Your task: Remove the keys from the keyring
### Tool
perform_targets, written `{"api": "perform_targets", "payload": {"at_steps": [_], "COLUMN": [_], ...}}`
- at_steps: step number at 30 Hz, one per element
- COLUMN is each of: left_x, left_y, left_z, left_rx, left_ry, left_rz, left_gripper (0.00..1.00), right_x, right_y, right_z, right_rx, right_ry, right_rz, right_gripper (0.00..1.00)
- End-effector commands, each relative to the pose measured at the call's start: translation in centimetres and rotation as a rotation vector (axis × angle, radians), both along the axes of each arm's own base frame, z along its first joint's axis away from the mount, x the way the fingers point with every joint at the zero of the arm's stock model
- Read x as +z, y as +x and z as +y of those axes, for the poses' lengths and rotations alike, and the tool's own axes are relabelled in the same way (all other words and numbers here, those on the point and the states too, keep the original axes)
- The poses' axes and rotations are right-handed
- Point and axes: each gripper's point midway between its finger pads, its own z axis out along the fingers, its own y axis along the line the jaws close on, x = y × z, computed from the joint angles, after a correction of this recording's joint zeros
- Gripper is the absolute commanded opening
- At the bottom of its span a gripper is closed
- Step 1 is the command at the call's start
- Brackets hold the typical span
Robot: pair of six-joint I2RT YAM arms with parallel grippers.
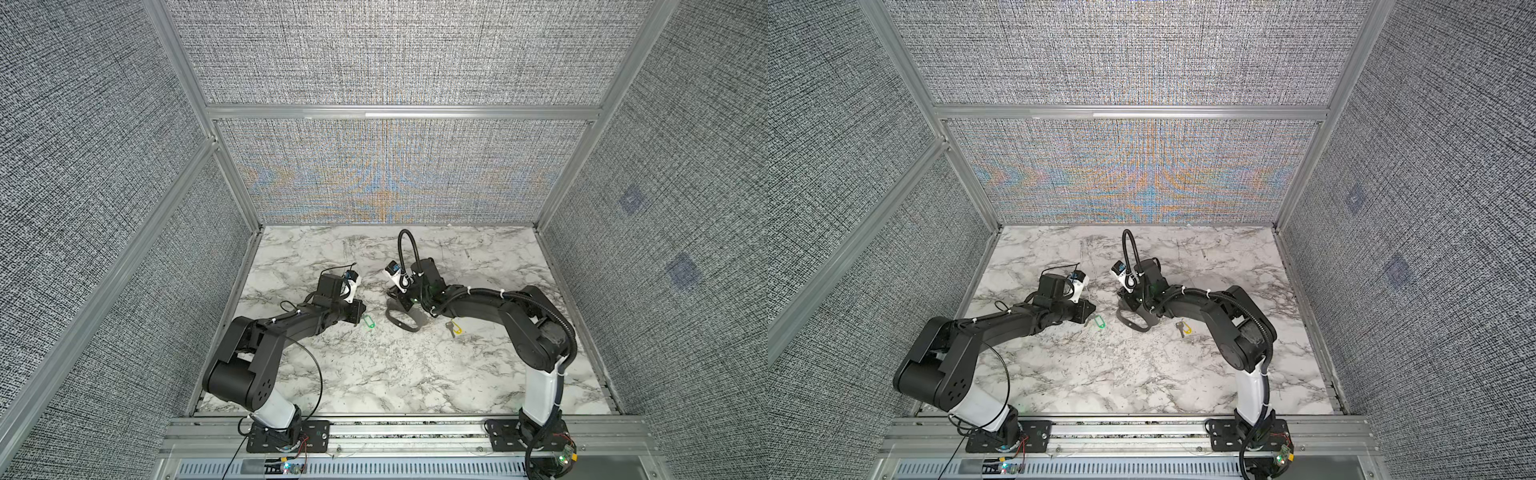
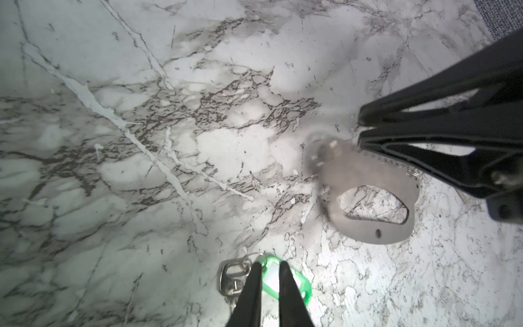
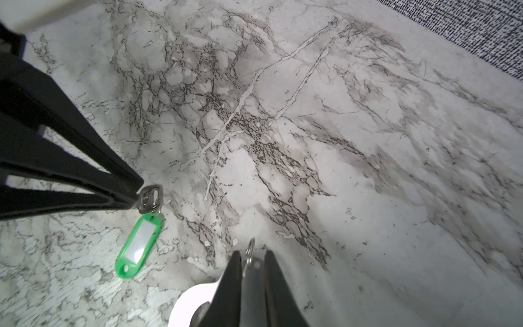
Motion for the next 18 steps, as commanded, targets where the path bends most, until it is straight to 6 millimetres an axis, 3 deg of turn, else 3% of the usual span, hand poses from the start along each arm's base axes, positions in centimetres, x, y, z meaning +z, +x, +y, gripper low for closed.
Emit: {"api": "perform_targets", "payload": {"at_steps": [1,6,9,13,14,15,16,18], "left_x": [1.4,5.0,7.4,9.9,10.3,10.7,10.9,11.1], "left_y": [0.2,0.7,1.4,2.5,2.7,2.9,3.2,3.8], "left_z": [-0.1,1.2,3.4,7.9,9.2,10.2,11.6,14.0], "left_rx": [-0.020,0.018,0.106,0.287,0.329,0.362,0.408,0.478], "left_ry": [0.002,0.039,0.093,0.170,0.170,0.161,0.150,0.138], "left_rz": [-0.035,-0.153,-0.236,-0.340,-0.364,-0.388,-0.408,-0.447], "left_gripper": [0.21,0.28,0.30,0.41,0.44,0.45,0.49,0.51], "right_x": [0.7,4.7,7.9,10.3,10.3,10.2,10.4,8.7], "right_y": [0.4,1.0,1.4,1.5,1.4,1.2,1.0,-0.2], "right_z": [-0.6,-1.8,-4.1,-10.0,-12.1,-13.9,-16.1,-21.0], "right_rx": [-0.026,-0.068,-0.139,-0.291,-0.347,-0.395,-0.456,-0.585], "right_ry": [-0.017,0.016,0.035,0.020,-0.008,-0.028,-0.037,-0.073], "right_rz": [0.001,-0.057,-0.113,-0.162,-0.174,-0.181,-0.197,-0.203], "right_gripper": [0.33,0.48,0.53,0.74,0.82,0.98,0.99,0.99]}}
